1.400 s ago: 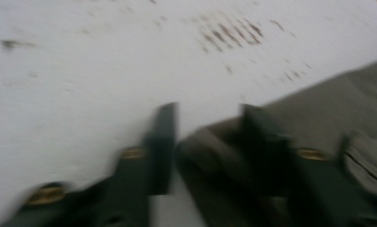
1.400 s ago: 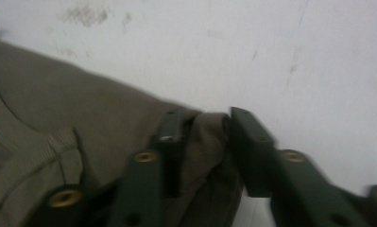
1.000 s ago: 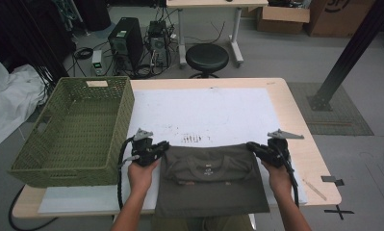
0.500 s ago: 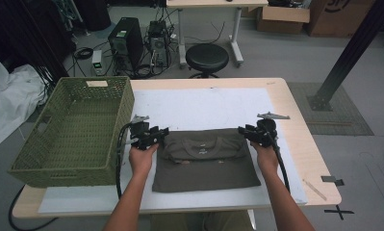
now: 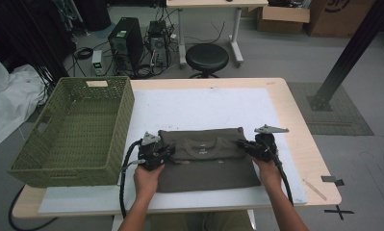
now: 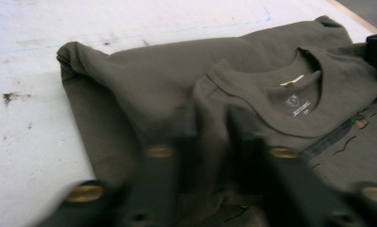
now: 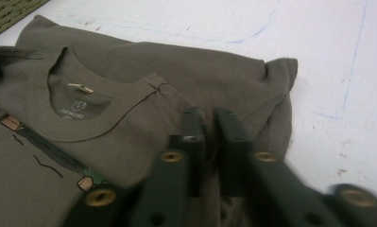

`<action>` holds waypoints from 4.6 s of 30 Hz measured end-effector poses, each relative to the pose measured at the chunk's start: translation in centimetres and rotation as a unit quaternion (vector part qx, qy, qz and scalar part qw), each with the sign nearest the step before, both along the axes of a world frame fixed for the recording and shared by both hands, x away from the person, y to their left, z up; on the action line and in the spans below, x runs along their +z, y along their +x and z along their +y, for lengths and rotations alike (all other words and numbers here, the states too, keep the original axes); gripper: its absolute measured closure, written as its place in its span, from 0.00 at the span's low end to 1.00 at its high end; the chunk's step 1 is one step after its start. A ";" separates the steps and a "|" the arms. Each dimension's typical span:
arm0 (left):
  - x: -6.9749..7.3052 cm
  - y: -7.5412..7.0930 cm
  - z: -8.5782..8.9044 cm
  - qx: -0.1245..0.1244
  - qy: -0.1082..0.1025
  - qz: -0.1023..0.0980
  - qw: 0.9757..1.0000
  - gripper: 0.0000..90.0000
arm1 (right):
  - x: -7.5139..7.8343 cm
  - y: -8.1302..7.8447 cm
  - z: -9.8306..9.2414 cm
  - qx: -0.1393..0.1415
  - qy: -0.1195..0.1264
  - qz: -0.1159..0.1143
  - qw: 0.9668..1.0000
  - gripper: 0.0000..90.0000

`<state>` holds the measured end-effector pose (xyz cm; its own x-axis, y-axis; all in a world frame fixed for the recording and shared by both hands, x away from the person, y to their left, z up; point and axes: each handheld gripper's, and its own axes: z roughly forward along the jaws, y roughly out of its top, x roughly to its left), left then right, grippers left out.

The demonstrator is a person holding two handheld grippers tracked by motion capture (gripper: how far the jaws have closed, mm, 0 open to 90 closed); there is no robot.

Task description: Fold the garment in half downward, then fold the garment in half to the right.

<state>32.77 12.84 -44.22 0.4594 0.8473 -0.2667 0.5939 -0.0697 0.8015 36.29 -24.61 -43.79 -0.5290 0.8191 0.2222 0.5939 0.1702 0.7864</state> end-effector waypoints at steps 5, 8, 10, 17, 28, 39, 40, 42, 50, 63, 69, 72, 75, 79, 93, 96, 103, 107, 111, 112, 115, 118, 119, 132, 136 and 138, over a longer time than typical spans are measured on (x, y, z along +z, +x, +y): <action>0.5 -1.1 0.6 -0.002 -0.006 -0.020 1.000 0.94 | 0.4 -1.6 -0.5 0.015 0.016 -0.027 0.999 0.95; 0.5 -2.2 0.9 -0.020 -0.001 -0.023 1.000 0.91 | 0.6 -3.0 -0.8 0.045 0.020 -0.046 0.998 0.95; 0.4 -3.0 1.0 -0.035 0.011 -0.018 0.999 0.87 | 0.6 -3.9 -1.0 0.065 0.021 -0.052 0.996 0.95; -0.5 -5.7 2.2 -0.063 0.013 0.004 0.998 0.80 | -0.3 -7.1 -2.3 0.118 0.011 -0.054 0.991 0.94; 0.5 -7.1 3.9 0.012 -0.041 -0.011 0.999 0.34 | 0.3 -8.7 -3.1 0.093 0.011 -0.056 0.994 0.86; 0.8 -5.1 2.4 0.070 0.012 -0.026 0.997 0.19 | -0.8 -8.5 -3.6 0.056 -0.026 -0.039 0.997 0.78; 1.0 -4.9 2.3 0.073 0.016 -0.029 0.997 0.18 | -0.5 -8.3 -4.2 0.043 -0.017 -0.047 0.998 0.74; 1.4 -4.5 2.2 0.080 0.021 -0.032 0.996 0.18 | -0.1 -7.9 -5.1 0.017 -0.005 -0.061 0.998 0.66; 2.3 -3.6 1.9 0.093 0.035 -0.035 0.994 0.18 | 1.5 -5.7 -7.0 -0.091 0.012 -0.098 0.991 0.28; 2.9 -3.5 1.8 0.108 0.049 -0.043 0.992 0.18 | 1.9 -5.4 -7.3 -0.115 -0.007 -0.104 0.988 0.21; 3.0 -3.6 1.7 0.113 0.053 -0.042 0.991 0.18 | 1.8 -5.7 -7.5 -0.114 -0.006 -0.101 0.988 0.20; 2.9 -3.9 1.7 0.115 0.053 -0.038 0.991 0.18 | 1.8 -5.8 -7.4 -0.111 -0.005 -0.101 0.989 0.20; 2.8 -4.1 1.7 0.115 0.055 -0.033 0.991 0.18 | 1.8 -5.8 -7.4 -0.110 -0.004 -0.099 0.989 0.20; 2.5 -4.6 1.7 0.117 0.055 -0.028 0.991 0.18 | 1.8 -6.0 -7.2 -0.106 -0.003 -0.101 0.989 0.20; 1.1 -7.1 0.2 0.127 0.090 -0.014 0.988 0.18 | 1.4 -6.7 -7.0 -0.096 0.004 -0.102 0.990 0.20; 0.7 -7.8 -0.2 0.126 0.092 -0.005 0.988 0.18 | 1.3 -6.8 -6.9 -0.091 0.006 -0.102 0.991 0.20; -0.6 -8.7 -1.2 0.116 0.083 0.025 0.989 0.28 | 1.2 -6.9 -6.8 -0.085 0.010 -0.102 0.991 0.20; -0.8 -8.7 -1.9 0.121 0.098 0.029 0.987 0.33 | 1.2 -6.8 -6.6 -0.082 0.010 -0.099 0.992 0.20; -1.1 -9.0 -2.3 0.133 0.120 0.012 0.984 0.43 | 1.3 -6.7 -6.5 -0.081 0.012 -0.100 0.992 0.20; -1.2 -9.2 -2.4 0.136 0.120 0.003 0.983 0.47 | 1.3 -6.6 -6.5 -0.081 0.012 -0.100 0.992 0.20; -1.3 -9.4 -2.9 0.115 0.113 -0.011 0.987 0.72 | 1.3 -6.4 -6.2 -0.078 0.012 -0.096 0.992 0.20; -1.2 -9.1 -2.9 0.101 0.102 -0.002 0.990 0.89 | 1.2 -6.1 -5.8 -0.073 0.015 -0.093 0.993 0.20; -1.1 -9.0 -2.7 0.100 0.097 0.005 0.990 0.90 | 1.3 -6.0 -5.6 -0.070 0.015 -0.092 0.993 0.20; -0.3 -8.4 -0.9 0.120 0.049 0.014 0.991 0.91 | 4.4 -0.9 1.0 0.017 0.017 -0.087 0.996 0.19; -0.2 -8.3 -0.8 0.118 0.052 0.009 0.992 0.91 | 4.8 1.6 5.3 0.062 0.007 -0.090 0.994 0.20; -0.2 -8.2 -0.7 0.118 0.052 0.007 0.992 0.91 | 4.8 2.8 7.5 0.084 0.003 -0.089 0.992 0.21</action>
